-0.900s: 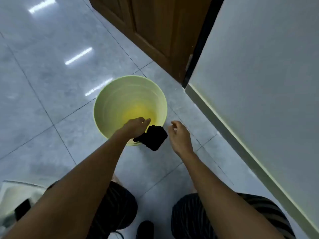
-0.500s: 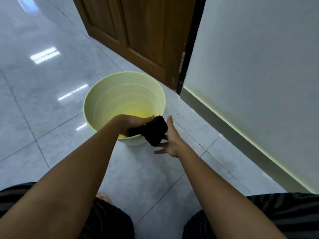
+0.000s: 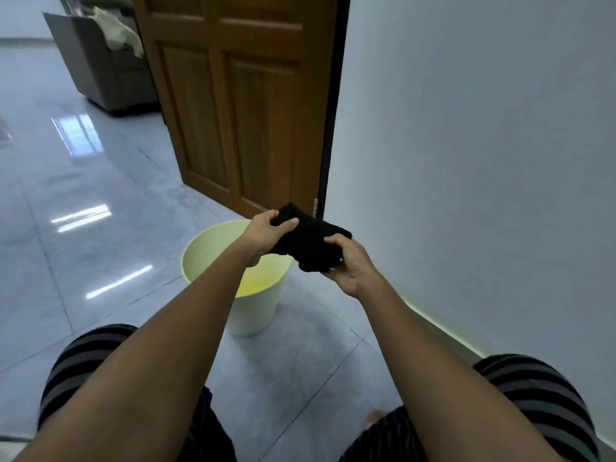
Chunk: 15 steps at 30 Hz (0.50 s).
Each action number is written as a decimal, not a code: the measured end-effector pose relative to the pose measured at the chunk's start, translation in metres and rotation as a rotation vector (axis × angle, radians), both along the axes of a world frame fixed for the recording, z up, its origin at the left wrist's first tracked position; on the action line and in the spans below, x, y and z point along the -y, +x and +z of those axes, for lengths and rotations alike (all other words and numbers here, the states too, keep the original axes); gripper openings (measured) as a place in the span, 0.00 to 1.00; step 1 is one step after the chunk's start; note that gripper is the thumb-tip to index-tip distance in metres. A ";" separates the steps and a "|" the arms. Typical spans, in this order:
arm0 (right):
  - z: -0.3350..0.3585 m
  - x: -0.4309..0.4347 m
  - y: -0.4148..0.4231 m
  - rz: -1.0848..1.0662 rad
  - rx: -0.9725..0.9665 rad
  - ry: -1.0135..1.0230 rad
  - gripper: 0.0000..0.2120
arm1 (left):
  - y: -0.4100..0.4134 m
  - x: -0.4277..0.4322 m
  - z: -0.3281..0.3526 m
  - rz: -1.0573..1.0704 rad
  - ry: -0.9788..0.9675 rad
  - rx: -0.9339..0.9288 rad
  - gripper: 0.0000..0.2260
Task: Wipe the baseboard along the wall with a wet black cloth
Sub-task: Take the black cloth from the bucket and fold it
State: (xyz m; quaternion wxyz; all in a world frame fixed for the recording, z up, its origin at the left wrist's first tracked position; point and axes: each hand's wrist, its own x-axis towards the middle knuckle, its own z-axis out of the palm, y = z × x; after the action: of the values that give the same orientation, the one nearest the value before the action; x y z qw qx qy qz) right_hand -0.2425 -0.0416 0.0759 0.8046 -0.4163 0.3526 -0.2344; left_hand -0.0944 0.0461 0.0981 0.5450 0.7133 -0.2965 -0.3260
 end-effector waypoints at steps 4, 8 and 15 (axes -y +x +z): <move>0.025 0.006 -0.022 0.057 0.032 -0.061 0.23 | -0.026 0.004 0.026 -0.067 -0.080 0.111 0.09; 0.044 0.015 -0.047 0.110 -0.004 -0.074 0.24 | -0.040 0.010 0.058 -0.139 -0.127 0.222 0.08; 0.083 0.049 -0.076 0.193 -0.044 -0.096 0.18 | -0.046 0.047 0.092 -0.258 -0.113 0.357 0.08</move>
State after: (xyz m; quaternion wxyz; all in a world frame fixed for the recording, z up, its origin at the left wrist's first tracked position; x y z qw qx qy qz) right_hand -0.3186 -0.0906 0.1593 0.7948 -0.4913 0.3167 -0.1630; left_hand -0.1405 -0.0004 0.1903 0.4769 0.6840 -0.4950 -0.2445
